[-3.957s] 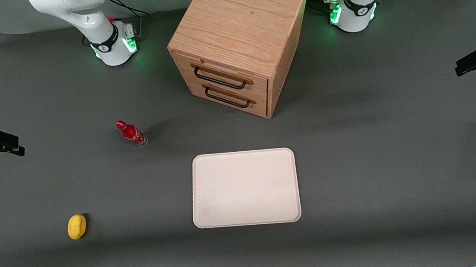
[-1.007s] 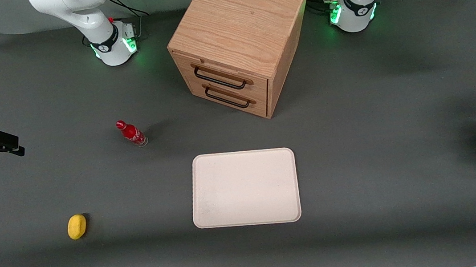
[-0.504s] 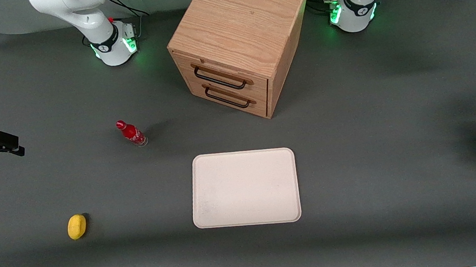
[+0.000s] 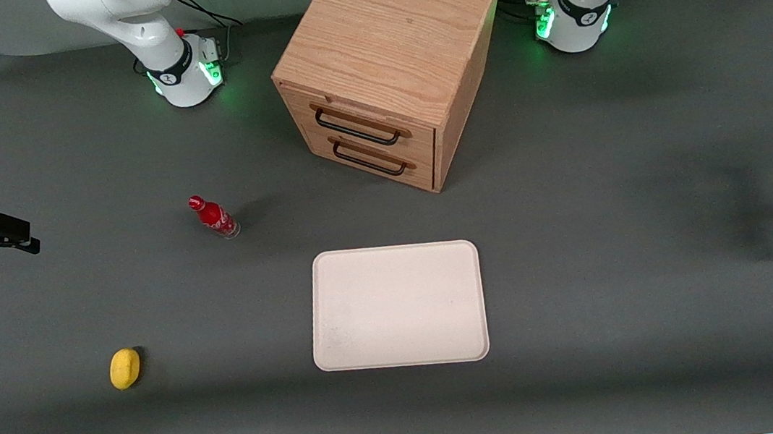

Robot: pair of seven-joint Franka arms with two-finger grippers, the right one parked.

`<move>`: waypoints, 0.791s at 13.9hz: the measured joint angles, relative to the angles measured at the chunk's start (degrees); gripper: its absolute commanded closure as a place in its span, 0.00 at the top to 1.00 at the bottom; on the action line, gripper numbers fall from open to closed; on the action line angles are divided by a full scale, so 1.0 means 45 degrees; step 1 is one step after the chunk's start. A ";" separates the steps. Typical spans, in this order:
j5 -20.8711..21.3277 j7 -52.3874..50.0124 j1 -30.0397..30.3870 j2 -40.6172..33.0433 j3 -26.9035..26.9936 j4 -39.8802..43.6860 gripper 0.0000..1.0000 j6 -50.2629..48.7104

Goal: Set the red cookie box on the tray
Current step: 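Carry the held cookie box over to the cream tray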

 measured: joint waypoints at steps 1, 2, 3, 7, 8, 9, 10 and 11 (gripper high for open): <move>0.0009 -0.0331 -0.0178 -0.0747 -0.0001 -0.0461 0.00 -0.0252; 0.0017 -0.0705 -0.0349 -0.1549 -0.0001 -0.1058 0.00 -0.0454; 0.0019 -0.1148 -0.0511 -0.2413 -0.0002 -0.1768 0.00 -0.0565; 0.0031 -0.2748 -0.0982 -0.6175 -0.0047 -0.5561 0.00 -0.0398; 0.0032 -0.3100 -0.1039 -0.6919 -0.0161 -0.6450 0.00 -0.0221; 0.0032 -0.3490 -0.1079 -0.7466 -0.0360 -0.7123 0.00 -0.0113; 0.0029 -0.3947 -0.1111 -0.7779 -0.0671 -0.7539 0.00 -0.0004; 0.0016 -0.4472 -0.1157 -0.7878 -0.1040 -0.7718 0.00 0.0087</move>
